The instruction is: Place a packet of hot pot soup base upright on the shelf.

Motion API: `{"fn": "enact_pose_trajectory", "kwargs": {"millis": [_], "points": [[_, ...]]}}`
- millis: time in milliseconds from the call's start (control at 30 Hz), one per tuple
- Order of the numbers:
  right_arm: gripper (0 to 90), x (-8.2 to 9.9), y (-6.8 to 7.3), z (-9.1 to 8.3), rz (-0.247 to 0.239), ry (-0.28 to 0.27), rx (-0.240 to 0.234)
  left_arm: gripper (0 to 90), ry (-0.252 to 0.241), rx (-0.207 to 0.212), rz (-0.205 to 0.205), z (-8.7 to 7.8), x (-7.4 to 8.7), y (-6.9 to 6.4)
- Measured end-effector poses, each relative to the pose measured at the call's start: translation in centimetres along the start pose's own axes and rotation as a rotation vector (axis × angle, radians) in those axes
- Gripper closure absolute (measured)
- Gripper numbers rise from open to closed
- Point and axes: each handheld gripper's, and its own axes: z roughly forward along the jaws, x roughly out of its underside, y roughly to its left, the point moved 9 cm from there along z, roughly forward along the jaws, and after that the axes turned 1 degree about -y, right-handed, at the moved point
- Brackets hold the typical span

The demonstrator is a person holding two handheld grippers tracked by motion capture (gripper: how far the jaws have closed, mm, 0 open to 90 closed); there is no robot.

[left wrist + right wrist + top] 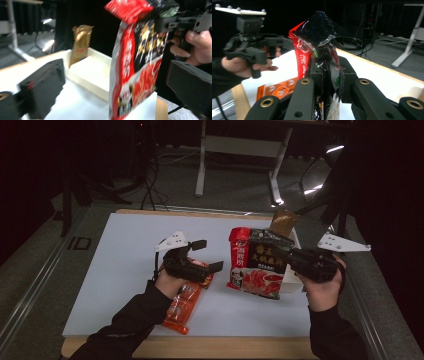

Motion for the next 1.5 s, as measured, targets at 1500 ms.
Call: {"fn": "enact_pose_trajectory", "kwargs": {"millis": [1500], "points": [[77.5, -1.9, -15.7, 1.4, 0.03, -0.016, 0.287, 1.1, 0.026, -0.178, 0.026, -9.8, 9.8, 3.8]]}}
